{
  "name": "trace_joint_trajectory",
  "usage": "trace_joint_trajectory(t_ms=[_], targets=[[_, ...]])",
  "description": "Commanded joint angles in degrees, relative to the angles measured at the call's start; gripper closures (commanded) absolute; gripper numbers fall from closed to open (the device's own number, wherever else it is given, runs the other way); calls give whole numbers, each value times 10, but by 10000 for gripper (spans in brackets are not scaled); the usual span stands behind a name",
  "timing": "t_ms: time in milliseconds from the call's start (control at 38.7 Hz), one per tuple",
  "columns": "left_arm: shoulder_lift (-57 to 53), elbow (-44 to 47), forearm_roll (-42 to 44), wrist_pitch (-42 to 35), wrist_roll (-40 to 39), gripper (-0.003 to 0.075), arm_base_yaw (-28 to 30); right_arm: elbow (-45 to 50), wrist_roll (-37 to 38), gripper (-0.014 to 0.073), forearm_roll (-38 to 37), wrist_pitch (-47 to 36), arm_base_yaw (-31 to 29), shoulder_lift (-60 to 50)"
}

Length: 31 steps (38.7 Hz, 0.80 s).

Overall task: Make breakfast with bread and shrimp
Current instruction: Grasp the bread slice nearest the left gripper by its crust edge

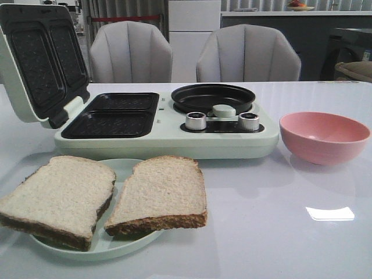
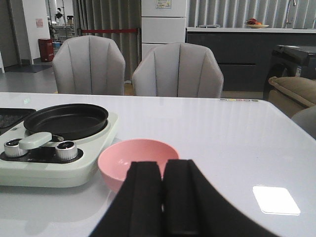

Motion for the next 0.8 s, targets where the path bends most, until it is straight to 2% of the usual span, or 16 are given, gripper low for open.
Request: trace_joint_trajectory(t_ms=[0, 413, 568, 774], targets=[[57, -20, 49, -5, -1, 140, -43, -7, -1, 453, -6, -46, -3, -11], [248, -25, 198, 9, -4, 148, -58, -7, -1, 453, -6, -46, -3, -11], [297, -37, 250, 48, -10, 148, -58, -7, -1, 453, -6, -46, -3, -11], [332, -61, 287, 51, -17, 148, -58, -7, -1, 453, -6, -46, -3, -11]])
